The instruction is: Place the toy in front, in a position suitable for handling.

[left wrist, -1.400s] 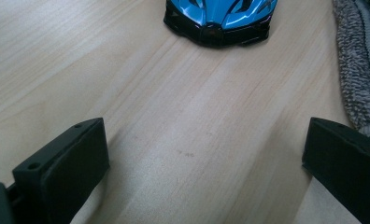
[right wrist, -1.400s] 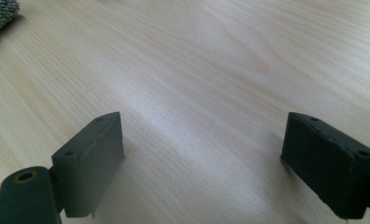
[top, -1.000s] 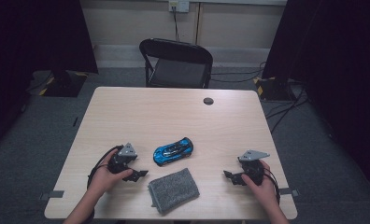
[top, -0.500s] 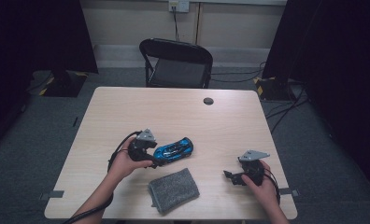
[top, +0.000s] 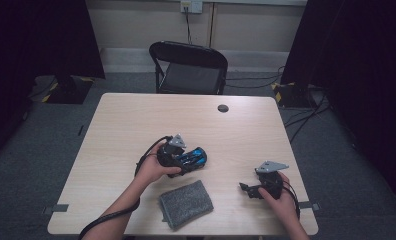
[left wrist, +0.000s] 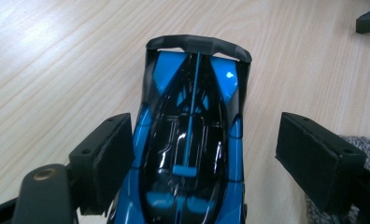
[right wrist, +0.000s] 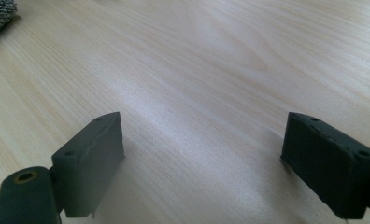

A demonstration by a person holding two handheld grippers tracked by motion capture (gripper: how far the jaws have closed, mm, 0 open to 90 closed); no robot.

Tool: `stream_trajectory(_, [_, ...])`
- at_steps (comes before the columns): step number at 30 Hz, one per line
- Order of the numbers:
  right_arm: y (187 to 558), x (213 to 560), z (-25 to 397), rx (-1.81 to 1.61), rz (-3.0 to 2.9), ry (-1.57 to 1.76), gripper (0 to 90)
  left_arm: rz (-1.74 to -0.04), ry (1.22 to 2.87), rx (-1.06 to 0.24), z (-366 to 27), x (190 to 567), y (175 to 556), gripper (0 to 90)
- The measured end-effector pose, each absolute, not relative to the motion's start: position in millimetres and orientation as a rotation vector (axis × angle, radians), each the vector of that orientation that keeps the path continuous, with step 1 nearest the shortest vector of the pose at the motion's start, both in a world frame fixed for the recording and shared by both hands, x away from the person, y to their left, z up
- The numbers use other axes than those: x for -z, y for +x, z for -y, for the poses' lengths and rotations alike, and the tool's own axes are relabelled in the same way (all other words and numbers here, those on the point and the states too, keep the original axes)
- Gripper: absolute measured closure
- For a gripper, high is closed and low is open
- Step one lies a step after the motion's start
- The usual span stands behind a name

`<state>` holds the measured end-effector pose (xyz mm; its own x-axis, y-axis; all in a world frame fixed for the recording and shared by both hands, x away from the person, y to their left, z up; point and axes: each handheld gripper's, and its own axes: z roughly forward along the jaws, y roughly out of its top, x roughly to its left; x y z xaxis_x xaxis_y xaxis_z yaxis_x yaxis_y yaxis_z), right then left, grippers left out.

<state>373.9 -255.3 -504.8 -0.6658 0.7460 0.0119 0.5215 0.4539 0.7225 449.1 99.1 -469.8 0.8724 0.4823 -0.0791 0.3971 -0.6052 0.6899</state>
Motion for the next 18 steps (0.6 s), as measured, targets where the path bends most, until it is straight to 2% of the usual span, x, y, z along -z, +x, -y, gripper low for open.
stream_trajectory(18, [373.5, 504.8, 255.2, -1.032, -2.398, 1.085, 12.2, -0.600, 2.312, -0.140, -75.0, 473.1, 461.5, 18.1])
